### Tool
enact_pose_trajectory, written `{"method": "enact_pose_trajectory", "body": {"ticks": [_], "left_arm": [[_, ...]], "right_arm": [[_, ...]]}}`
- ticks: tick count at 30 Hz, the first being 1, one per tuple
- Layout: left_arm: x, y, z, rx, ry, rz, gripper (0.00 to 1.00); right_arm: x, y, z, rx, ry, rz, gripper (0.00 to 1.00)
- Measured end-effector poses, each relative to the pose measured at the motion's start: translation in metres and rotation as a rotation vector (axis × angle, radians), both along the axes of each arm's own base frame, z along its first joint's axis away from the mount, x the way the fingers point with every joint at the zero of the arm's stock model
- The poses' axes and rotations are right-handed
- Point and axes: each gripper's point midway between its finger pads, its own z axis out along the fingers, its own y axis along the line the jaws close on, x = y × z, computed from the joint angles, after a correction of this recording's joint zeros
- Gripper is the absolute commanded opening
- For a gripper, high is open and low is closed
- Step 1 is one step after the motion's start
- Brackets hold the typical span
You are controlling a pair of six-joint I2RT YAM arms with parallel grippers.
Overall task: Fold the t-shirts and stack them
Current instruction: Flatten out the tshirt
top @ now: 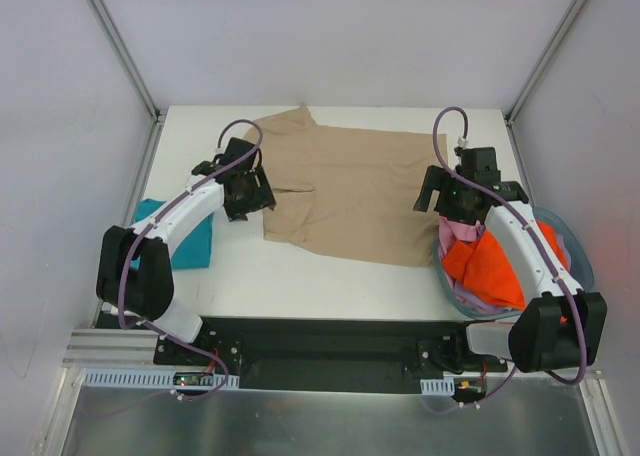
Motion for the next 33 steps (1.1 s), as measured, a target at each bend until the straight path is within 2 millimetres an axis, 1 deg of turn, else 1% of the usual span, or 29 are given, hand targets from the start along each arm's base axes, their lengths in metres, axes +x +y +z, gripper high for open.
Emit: {"method": "enact_pose_trajectory", "body": {"ticks": [2,3,4,7,8,10,11,14,17,18,21,23,24,26,29,33], "left_arm": [[-0.006,0.016,-0.015,0.009,0.045,0.039,0.69],[-0.01,0.02,-0.023,0.01,0.07,0.048,0.69],[-0.013,0.02,-0.029,0.004,0.093,0.047,0.67],[-0.016,0.01,-0.042,-0.031,0.141,0.025,0.59],[-0.015,0.008,-0.046,-0.038,0.153,0.021,0.5],[-0.016,0.003,-0.057,-0.052,0.185,0.015,0.43],[-0.017,0.001,-0.064,-0.059,0.207,0.013,0.41],[-0.02,0.0,-0.078,-0.057,0.253,0.02,0.4],[-0.025,0.002,-0.084,-0.052,0.271,0.026,0.41],[-0.026,0.002,-0.085,-0.051,0.274,0.028,0.37],[-0.029,0.003,-0.088,-0.05,0.288,0.037,0.22],[-0.029,0.002,-0.091,-0.053,0.294,0.044,0.16],[-0.029,0.002,-0.093,-0.053,0.3,0.046,0.09],[-0.027,0.0,-0.093,-0.064,0.3,0.048,0.0],[-0.022,-0.005,-0.092,-0.08,0.296,0.04,0.0],[-0.021,-0.005,-0.091,-0.081,0.282,0.04,0.0]], "right_arm": [[-0.001,0.0,0.0,0.0,0.003,0.0,0.97],[-0.001,0.0,-0.001,-0.001,0.005,0.0,0.97],[-0.001,0.0,-0.001,-0.001,0.005,0.0,0.97],[-0.001,0.0,-0.001,-0.001,0.006,0.0,0.97],[-0.002,0.0,-0.001,-0.001,0.007,0.0,0.97],[-0.002,0.0,-0.001,-0.002,0.008,0.0,0.97],[-0.002,-0.001,-0.001,-0.003,0.011,0.0,0.97],[-0.003,-0.002,-0.002,-0.008,0.015,-0.002,0.97],[-0.004,-0.002,-0.003,-0.011,0.019,-0.003,0.97],[-0.004,-0.002,-0.003,-0.012,0.02,-0.002,0.97],[-0.004,-0.002,-0.004,-0.015,0.026,-0.001,0.97],[-0.004,-0.003,-0.005,-0.016,0.029,-0.001,0.97],[-0.005,-0.003,-0.006,-0.016,0.03,0.0,0.97],[-0.005,-0.003,-0.006,-0.018,0.03,0.001,0.97],[-0.005,-0.004,-0.006,-0.023,0.03,-0.001,0.97],[-0.005,-0.006,-0.006,-0.034,0.029,-0.001,0.97]]}}
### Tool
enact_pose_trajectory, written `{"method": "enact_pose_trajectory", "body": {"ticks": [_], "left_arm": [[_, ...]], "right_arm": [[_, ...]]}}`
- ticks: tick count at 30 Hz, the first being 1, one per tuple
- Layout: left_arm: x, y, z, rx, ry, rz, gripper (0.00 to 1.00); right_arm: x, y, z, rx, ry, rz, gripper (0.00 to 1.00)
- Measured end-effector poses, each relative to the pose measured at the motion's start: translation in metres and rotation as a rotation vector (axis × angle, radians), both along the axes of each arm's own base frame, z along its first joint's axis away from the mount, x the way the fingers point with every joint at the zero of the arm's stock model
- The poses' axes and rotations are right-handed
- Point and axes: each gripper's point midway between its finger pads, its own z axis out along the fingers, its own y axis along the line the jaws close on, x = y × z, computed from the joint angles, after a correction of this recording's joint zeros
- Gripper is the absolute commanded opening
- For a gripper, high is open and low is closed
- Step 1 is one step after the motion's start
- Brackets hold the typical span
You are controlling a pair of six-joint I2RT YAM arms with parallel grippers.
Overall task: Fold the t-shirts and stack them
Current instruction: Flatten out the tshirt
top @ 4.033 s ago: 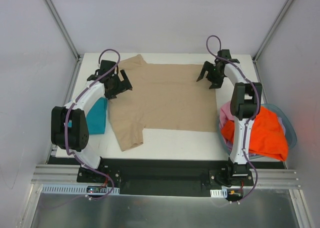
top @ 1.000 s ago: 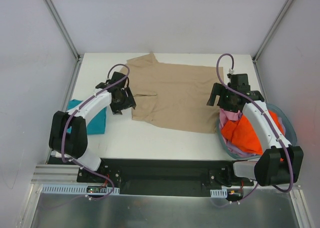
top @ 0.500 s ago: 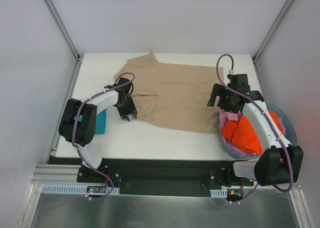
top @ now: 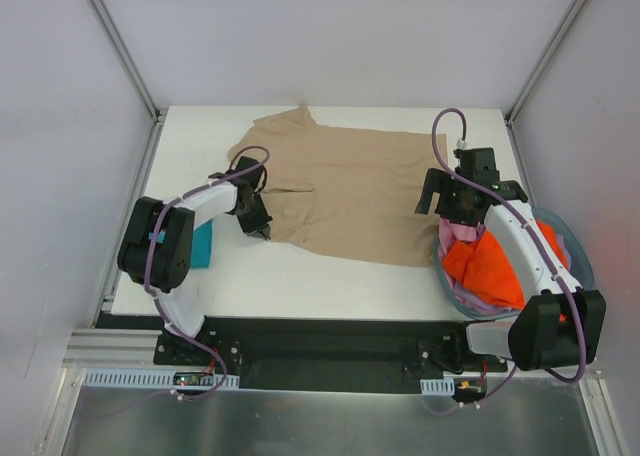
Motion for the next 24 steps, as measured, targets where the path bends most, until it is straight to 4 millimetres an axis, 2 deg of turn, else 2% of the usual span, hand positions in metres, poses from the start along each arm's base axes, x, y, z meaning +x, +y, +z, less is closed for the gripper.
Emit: {"method": "enact_pose_trajectory", "body": {"ticks": [2,4,9,12,16,20,21,22,24], "left_arm": [[-0.007,0.004,0.003,0.005,-0.021,0.009,0.0],[-0.024,0.011,0.009,0.016,-0.035,0.024,0.0],[-0.077,0.028,0.043,0.029,-0.128,0.093,0.0],[-0.103,0.032,0.055,0.018,-0.157,0.144,0.0],[-0.142,0.037,0.048,0.033,-0.097,0.204,0.0],[-0.175,0.029,0.04,0.063,-0.007,0.199,0.0],[-0.179,0.026,0.039,0.076,0.005,0.19,0.07],[-0.184,0.023,0.037,0.087,0.022,0.18,0.23],[-0.19,0.019,0.032,0.119,0.061,0.166,0.46]], "right_arm": [[0.0,0.0,0.0,-0.001,-0.001,0.003,0.97],[0.0,0.0,0.0,-0.003,-0.002,0.005,0.97],[-0.002,0.008,0.002,0.009,-0.006,0.037,0.97],[-0.004,0.016,0.002,0.014,-0.006,0.07,0.97],[-0.006,0.021,0.002,0.014,-0.005,0.09,0.97],[-0.006,0.022,0.001,0.013,-0.002,0.093,0.97],[-0.006,0.022,0.001,0.013,0.0,0.094,0.97],[-0.006,0.023,0.0,0.012,0.002,0.096,0.97],[-0.007,0.025,-0.003,0.01,0.011,0.105,0.97]]}}
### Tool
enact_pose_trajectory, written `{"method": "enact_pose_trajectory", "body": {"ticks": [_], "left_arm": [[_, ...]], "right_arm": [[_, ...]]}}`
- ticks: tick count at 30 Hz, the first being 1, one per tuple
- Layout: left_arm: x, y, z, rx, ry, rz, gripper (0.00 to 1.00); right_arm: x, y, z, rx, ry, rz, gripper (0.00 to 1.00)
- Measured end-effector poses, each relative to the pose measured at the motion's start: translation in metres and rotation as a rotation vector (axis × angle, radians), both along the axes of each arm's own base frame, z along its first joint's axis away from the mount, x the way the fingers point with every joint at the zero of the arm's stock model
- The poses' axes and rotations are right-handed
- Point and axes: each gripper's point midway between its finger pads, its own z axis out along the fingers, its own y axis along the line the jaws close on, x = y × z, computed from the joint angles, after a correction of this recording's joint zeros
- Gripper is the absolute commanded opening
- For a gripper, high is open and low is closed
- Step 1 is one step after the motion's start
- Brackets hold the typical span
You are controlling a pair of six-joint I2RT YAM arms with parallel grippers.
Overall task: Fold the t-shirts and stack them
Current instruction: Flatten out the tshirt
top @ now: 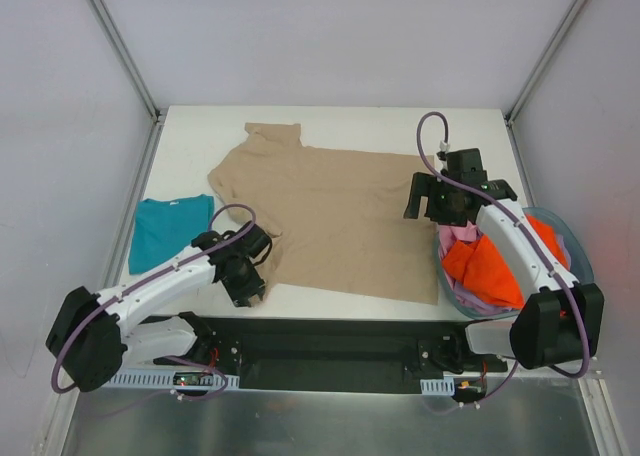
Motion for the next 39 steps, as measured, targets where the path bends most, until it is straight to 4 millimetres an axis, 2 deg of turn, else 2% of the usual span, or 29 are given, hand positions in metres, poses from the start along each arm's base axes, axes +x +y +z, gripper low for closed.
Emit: {"method": "enact_pose_trajectory", "body": {"ticks": [1,2,5,9,12,15,18,21,22,25,28,34,38,39], "left_arm": [[-0.001,0.0,-0.002,0.014,0.018,0.001,0.52],[-0.003,0.001,-0.005,0.031,0.037,0.003,0.62],[-0.001,0.007,0.0,0.084,0.052,0.013,0.75],[0.02,0.016,0.031,0.112,-0.066,0.042,0.82],[0.042,0.033,0.05,0.1,-0.174,0.118,0.78],[0.063,0.06,0.054,0.105,-0.243,0.214,0.74],[0.079,0.073,0.046,0.126,-0.257,0.225,0.72],[0.097,0.077,0.031,0.132,-0.234,0.208,0.63],[0.104,0.078,0.026,0.13,-0.227,0.206,0.57],[0.118,0.082,0.007,0.126,-0.183,0.206,0.52],[0.123,0.085,-0.009,0.118,-0.141,0.21,0.51],[0.115,0.085,-0.029,0.096,-0.095,0.201,0.5],[0.116,0.08,-0.039,0.073,-0.076,0.187,0.44],[0.117,0.079,-0.039,0.071,-0.073,0.183,0.4]], "right_arm": [[0.0,0.002,-0.002,-0.002,0.005,0.007,0.97],[-0.001,0.003,-0.003,-0.003,0.009,0.013,0.97],[-0.002,0.006,-0.006,-0.008,0.022,0.029,0.97],[-0.004,0.01,-0.007,-0.011,0.026,0.043,0.97],[-0.005,0.012,-0.007,-0.012,0.027,0.053,0.97],[-0.006,0.017,-0.008,-0.012,0.032,0.069,0.97],[-0.006,0.02,-0.009,-0.019,0.035,0.087,0.97],[-0.006,0.02,-0.009,-0.023,0.035,0.095,0.97],[-0.006,0.02,-0.009,-0.024,0.035,0.097,0.97],[-0.006,0.019,-0.009,-0.032,0.032,0.101,0.97],[-0.005,0.014,-0.009,-0.056,0.027,0.094,0.97],[-0.004,0.004,-0.006,-0.104,0.007,0.073,0.97],[-0.003,0.002,-0.006,-0.117,0.003,0.071,0.97],[-0.003,0.001,-0.006,-0.119,0.002,0.07,0.97]]}}
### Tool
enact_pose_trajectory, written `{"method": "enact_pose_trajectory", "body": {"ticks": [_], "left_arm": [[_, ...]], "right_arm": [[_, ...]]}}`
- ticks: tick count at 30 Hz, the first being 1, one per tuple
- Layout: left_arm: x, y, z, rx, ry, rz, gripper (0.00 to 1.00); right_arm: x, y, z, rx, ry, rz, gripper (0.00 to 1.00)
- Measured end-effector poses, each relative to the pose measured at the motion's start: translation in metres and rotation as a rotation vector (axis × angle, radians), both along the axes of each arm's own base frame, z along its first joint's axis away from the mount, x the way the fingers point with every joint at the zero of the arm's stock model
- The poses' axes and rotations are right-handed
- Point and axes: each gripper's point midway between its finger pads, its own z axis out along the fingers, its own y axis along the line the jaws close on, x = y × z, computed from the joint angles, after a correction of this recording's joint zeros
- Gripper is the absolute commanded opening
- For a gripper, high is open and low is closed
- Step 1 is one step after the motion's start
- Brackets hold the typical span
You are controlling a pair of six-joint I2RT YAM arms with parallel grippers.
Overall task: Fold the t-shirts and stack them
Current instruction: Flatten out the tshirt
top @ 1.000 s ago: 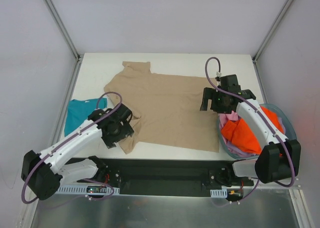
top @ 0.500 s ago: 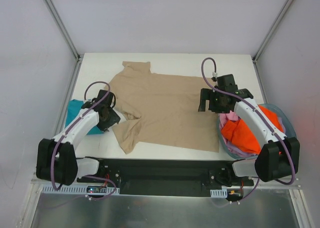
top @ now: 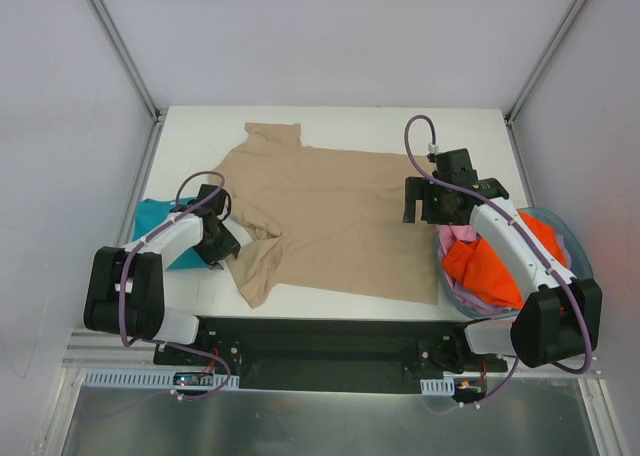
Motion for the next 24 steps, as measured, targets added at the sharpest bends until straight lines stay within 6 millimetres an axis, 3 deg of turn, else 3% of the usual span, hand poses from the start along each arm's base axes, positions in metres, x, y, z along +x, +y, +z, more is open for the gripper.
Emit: {"method": "enact_pose_trajectory", "body": {"ticks": [3,4,7,14,18,20,24], "left_arm": [[-0.001,0.002,-0.001,0.007,0.021,-0.008,0.29],[-0.001,0.002,-0.002,0.008,0.028,-0.009,0.18],[0.0,0.002,-0.002,0.008,0.029,-0.009,0.0],[0.002,0.001,0.0,-0.004,-0.008,-0.014,0.0],[-0.008,0.001,0.007,-0.021,-0.077,0.0,0.0],[-0.014,0.002,0.022,-0.03,-0.135,0.019,0.0],[-0.015,0.01,0.071,-0.026,-0.331,0.069,0.0]], "right_arm": [[0.0,-0.001,0.0,-0.008,0.0,-0.002,0.97],[0.0,-0.002,0.0,-0.01,0.001,-0.002,0.97],[-0.001,-0.003,-0.001,-0.013,0.003,-0.003,0.97],[-0.001,-0.002,0.0,-0.011,-0.001,-0.003,0.97],[-0.002,0.0,0.006,0.004,-0.019,0.003,0.97],[-0.002,0.002,0.01,0.018,-0.031,0.008,0.97],[-0.001,0.003,0.013,0.028,-0.044,0.011,0.97]]}}
